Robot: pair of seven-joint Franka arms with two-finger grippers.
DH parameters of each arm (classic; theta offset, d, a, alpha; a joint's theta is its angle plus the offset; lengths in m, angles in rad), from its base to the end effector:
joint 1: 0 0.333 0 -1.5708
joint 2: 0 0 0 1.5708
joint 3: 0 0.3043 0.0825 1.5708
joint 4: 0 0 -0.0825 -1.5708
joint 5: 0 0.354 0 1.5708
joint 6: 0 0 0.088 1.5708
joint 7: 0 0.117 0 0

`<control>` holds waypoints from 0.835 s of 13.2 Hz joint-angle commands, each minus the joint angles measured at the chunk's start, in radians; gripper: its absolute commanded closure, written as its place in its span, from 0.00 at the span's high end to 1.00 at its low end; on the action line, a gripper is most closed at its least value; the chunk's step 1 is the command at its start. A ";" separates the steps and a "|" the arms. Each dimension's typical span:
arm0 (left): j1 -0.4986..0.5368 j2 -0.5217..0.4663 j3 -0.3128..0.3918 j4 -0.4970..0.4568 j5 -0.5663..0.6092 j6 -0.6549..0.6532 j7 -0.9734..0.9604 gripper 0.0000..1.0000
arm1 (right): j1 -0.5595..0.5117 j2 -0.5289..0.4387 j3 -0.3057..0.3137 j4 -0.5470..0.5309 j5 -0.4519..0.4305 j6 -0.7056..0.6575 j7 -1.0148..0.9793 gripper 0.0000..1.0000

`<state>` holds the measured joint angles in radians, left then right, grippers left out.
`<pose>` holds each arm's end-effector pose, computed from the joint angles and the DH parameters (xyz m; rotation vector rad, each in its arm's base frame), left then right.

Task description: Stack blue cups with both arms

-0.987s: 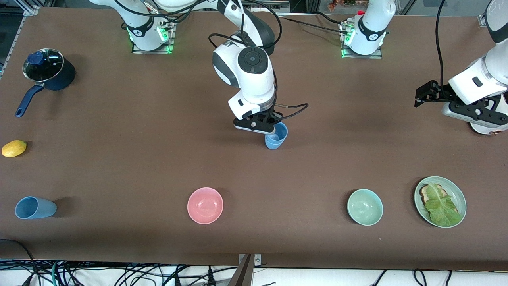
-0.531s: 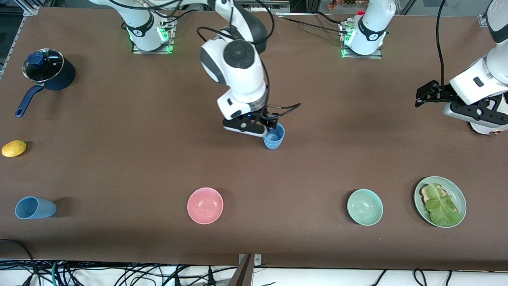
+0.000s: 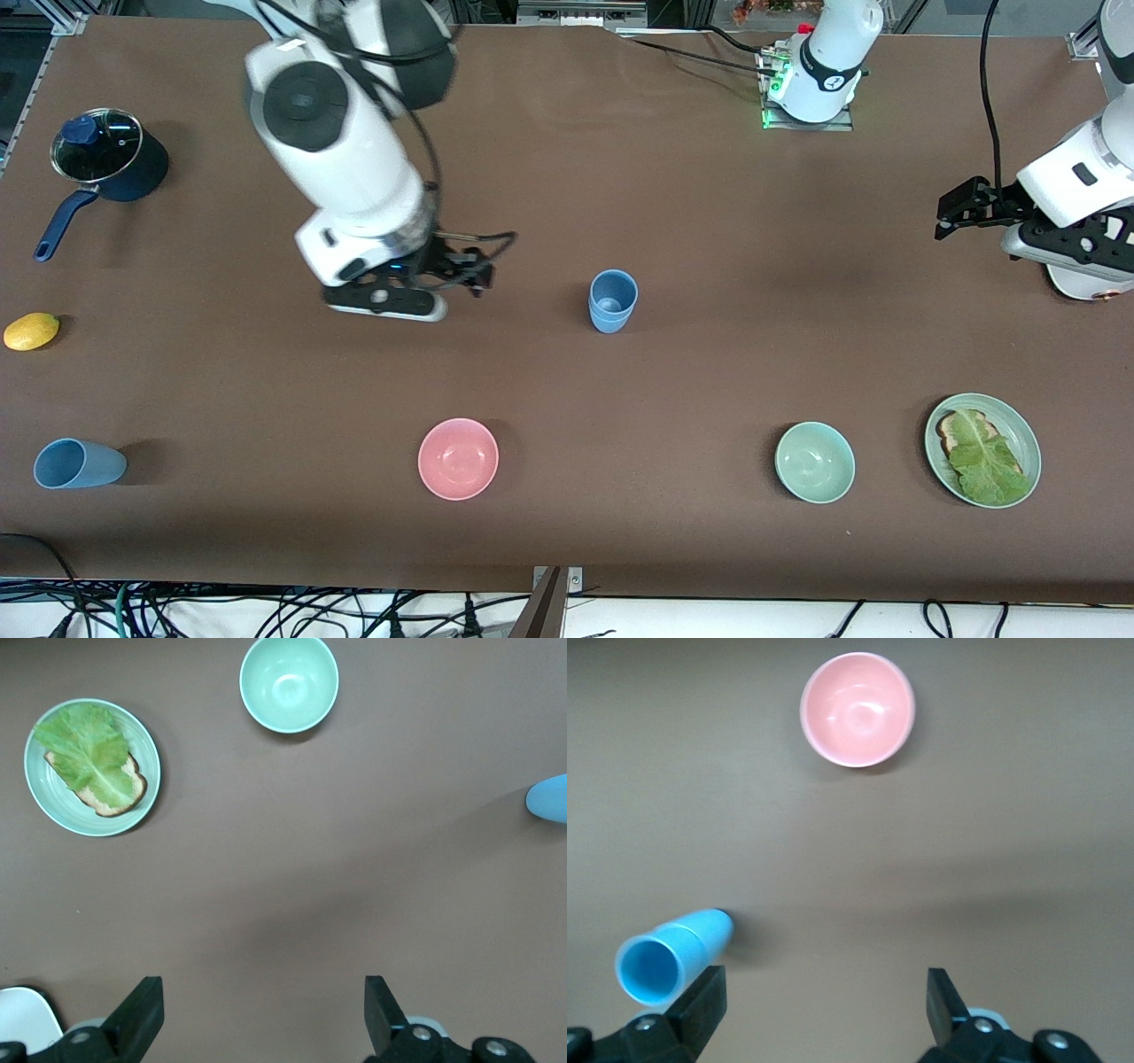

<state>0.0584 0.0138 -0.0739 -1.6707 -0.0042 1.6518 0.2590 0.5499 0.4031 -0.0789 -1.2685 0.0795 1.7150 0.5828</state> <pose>0.5318 -0.0085 0.5581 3.1027 -0.4279 -0.0498 0.5698 0.3102 0.5146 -3.0725 0.1761 -0.0219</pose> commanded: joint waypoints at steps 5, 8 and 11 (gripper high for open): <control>-0.003 0.020 0.005 0.084 -0.002 -0.017 -0.037 1.00 | -0.241 -0.204 0.011 -0.114 0.016 -0.207 -0.349 1.00; -0.005 0.040 0.005 0.150 -0.002 -0.017 -0.070 1.00 | -0.309 -0.271 0.011 -0.164 0.003 -0.236 -0.426 1.00; -0.002 0.041 0.005 0.167 -0.002 -0.015 -0.070 1.00 | -0.367 -0.309 0.014 -0.190 0.000 -0.273 -0.488 1.00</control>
<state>0.0587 0.0262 -0.0715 -1.5509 -0.0042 1.6517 0.2023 0.2202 0.1475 -0.0813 -1.4031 0.0796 1.4581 0.1329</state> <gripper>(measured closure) 0.000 0.000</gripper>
